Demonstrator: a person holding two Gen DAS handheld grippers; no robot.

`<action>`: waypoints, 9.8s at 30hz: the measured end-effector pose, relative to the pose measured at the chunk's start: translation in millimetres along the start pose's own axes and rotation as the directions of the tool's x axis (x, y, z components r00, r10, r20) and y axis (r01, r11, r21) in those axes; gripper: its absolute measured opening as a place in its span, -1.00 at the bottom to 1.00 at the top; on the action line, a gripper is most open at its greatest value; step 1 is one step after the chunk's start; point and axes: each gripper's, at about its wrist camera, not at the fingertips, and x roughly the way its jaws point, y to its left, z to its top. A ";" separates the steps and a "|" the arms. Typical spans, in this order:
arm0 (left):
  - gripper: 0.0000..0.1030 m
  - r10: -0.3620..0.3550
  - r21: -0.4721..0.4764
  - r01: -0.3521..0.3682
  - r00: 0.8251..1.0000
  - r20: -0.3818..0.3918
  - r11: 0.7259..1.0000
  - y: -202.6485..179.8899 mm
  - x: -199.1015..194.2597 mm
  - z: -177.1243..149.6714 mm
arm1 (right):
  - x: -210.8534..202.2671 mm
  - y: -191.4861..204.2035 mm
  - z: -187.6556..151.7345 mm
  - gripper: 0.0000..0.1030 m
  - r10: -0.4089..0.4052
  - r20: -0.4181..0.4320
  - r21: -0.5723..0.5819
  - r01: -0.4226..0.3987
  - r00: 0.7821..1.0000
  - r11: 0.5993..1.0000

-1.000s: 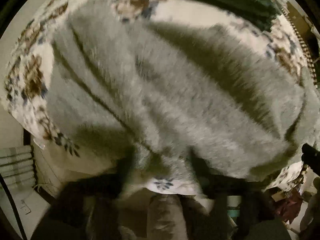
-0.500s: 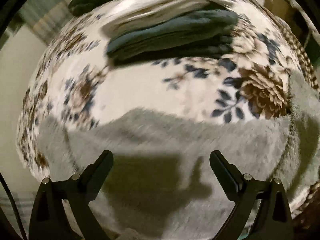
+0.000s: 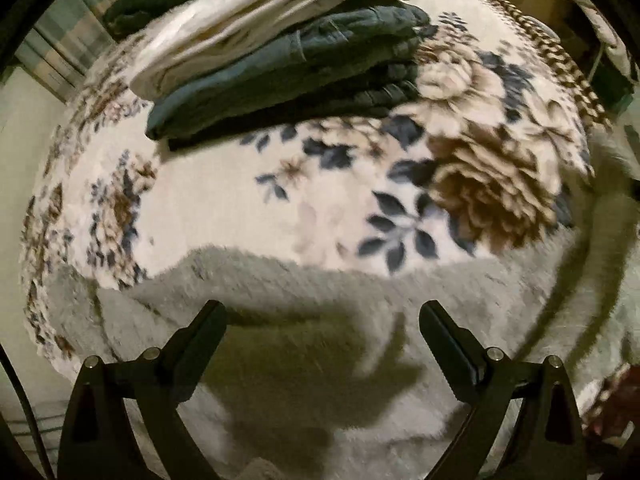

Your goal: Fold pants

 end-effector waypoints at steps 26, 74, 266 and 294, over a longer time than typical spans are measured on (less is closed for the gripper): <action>0.91 0.093 -0.234 -0.118 0.989 -0.116 0.965 153.2 -15.9 -100.9 | 18.7 55.6 -251.2 0.45 0.167 -0.422 0.001 -0.184 0.891 0.983; 0.26 -0.067 -0.511 0.044 0.997 -0.027 0.859 354.5 51.7 -100.0 | 68.9 162.0 -310.4 -0.79 0.096 -0.289 0.198 -0.039 0.952 0.980; 1.00 -0.131 0.162 0.161 0.975 -0.180 0.974 -218.6 52.3 -18.8 | 49.1 -265.5 -75.0 0.04 0.560 0.220 0.454 -0.592 0.799 0.665; 1.00 -0.044 -0.207 0.017 0.991 -0.127 0.978 181.6 -29.9 -120.0 | -72.9 143.8 -207.0 -0.67 0.237 0.048 -0.289 -0.214 0.970 0.933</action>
